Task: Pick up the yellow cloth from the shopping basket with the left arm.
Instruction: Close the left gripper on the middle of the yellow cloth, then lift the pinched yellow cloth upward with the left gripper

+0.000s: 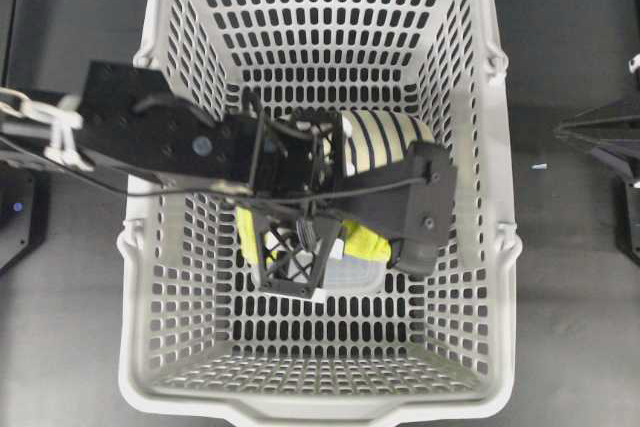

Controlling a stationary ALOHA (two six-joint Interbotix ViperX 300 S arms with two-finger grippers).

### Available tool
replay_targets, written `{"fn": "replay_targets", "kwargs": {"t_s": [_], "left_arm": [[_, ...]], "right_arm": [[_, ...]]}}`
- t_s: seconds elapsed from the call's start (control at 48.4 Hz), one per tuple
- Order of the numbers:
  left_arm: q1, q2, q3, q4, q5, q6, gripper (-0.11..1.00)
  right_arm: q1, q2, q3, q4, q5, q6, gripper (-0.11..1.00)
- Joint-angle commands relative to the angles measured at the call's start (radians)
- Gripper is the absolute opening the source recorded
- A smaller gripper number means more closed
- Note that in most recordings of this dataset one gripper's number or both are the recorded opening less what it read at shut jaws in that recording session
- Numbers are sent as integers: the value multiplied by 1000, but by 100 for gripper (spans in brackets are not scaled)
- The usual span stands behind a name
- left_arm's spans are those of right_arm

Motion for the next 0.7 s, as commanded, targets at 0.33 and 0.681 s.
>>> {"fn": "replay_targets", "kwargs": {"t_s": [0.33, 0.681], "left_arm": [[18, -18, -198, 3, 140, -3, 17], [20, -15, -196, 3, 140, -3, 17]], "right_arm": [[-2, 2, -9, 3, -11, 2, -1], [-2, -6, -11, 2, -9, 0, -1]]}}
